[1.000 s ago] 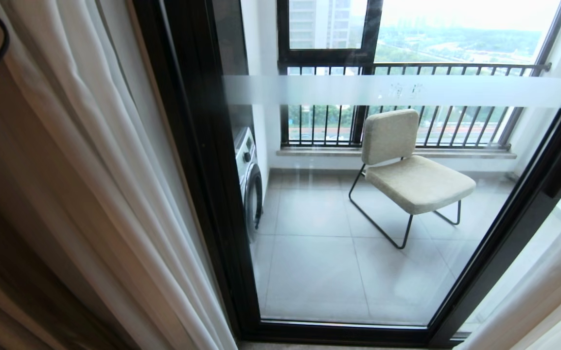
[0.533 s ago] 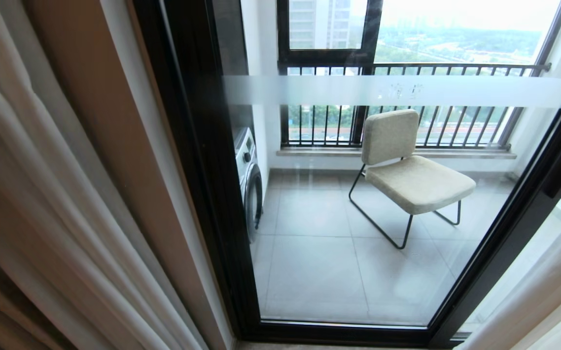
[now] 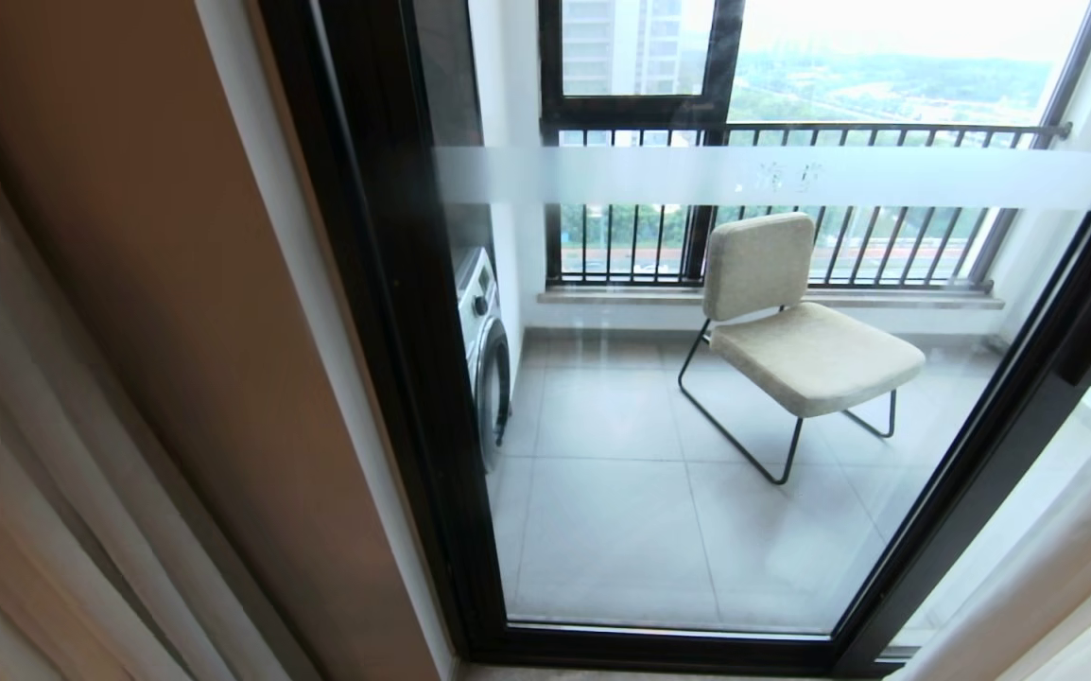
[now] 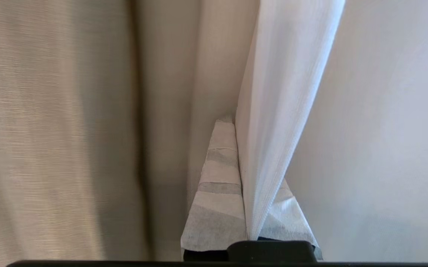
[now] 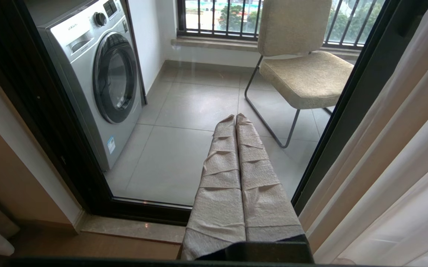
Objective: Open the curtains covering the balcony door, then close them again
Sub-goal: Pull the inner curtains open on both sides
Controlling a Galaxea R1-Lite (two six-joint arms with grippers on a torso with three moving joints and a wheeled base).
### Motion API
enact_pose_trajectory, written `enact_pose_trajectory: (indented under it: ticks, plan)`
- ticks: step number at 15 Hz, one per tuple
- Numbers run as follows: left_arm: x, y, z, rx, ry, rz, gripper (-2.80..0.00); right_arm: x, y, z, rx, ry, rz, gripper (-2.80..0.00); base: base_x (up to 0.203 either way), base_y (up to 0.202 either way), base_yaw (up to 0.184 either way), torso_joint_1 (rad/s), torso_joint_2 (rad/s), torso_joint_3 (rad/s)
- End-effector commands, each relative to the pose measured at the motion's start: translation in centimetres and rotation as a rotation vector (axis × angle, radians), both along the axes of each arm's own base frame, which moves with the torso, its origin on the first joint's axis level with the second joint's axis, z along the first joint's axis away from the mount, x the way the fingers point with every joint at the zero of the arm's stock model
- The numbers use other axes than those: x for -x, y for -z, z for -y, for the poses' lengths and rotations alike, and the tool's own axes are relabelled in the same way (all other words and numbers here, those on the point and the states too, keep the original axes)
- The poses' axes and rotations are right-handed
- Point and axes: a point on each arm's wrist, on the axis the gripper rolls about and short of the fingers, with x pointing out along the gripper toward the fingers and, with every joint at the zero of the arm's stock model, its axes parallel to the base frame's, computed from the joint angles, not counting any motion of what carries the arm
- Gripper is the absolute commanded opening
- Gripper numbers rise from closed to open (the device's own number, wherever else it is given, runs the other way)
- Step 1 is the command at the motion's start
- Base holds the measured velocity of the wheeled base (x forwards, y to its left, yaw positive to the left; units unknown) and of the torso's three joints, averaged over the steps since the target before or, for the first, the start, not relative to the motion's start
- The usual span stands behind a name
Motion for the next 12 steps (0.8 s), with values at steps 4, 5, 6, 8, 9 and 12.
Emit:
enact_pose_trajectory:
  ticks: [4, 5, 6, 8, 9, 12]
  plan:
    - [-0.7, -3.7, 4.1, -0.104, 0.129, 0.09, -2.8, 0.0, 0.0, 0.0, 0.0, -0.002, 0.001, -2.8, 0.0, 0.0, 0.0, 0.0, 0.0, 0.0]
    - [-0.5, -4.8, 4.8, -0.138, 0.165, 0.109, -2.8, 0.0, 0.0, 0.0, 0.0, -0.001, 0.001, -2.8, 0.0, 0.0, 0.0, 0.0, 0.0, 0.0]
    - [-0.2, -5.8, 5.5, -0.165, 0.19, 0.128, -2.8, 0.0, 0.0, 0.0, 0.0, -0.002, 0.001, -2.8, 0.0, 0.0, 0.0, 0.0, 0.0, 0.0]
    - [0.3, -6.6, 6.2, -0.187, 0.199, 0.146, -2.8, 0.0, 0.0, 0.0, 0.0, -0.001, 0.001, -2.8, 0.0, 0.0, 0.0, 0.0, 0.0, 0.0]
    - [0.5, -6.8, 6.3, -0.193, 0.2, 0.15, -2.8, 0.0, 0.0, 0.0, 0.0, -0.001, 0.001, -2.8, 0.0, 0.0, 0.0, 0.0, 0.0, 0.0]
    - [0.5, -6.8, 6.4, -0.194, 0.204, 0.152, -2.8, 0.0, 0.0, 0.0, 0.0, -0.001, 0.001, -2.8, 0.0, 0.0, 0.0, 0.0, 0.0, 0.0]
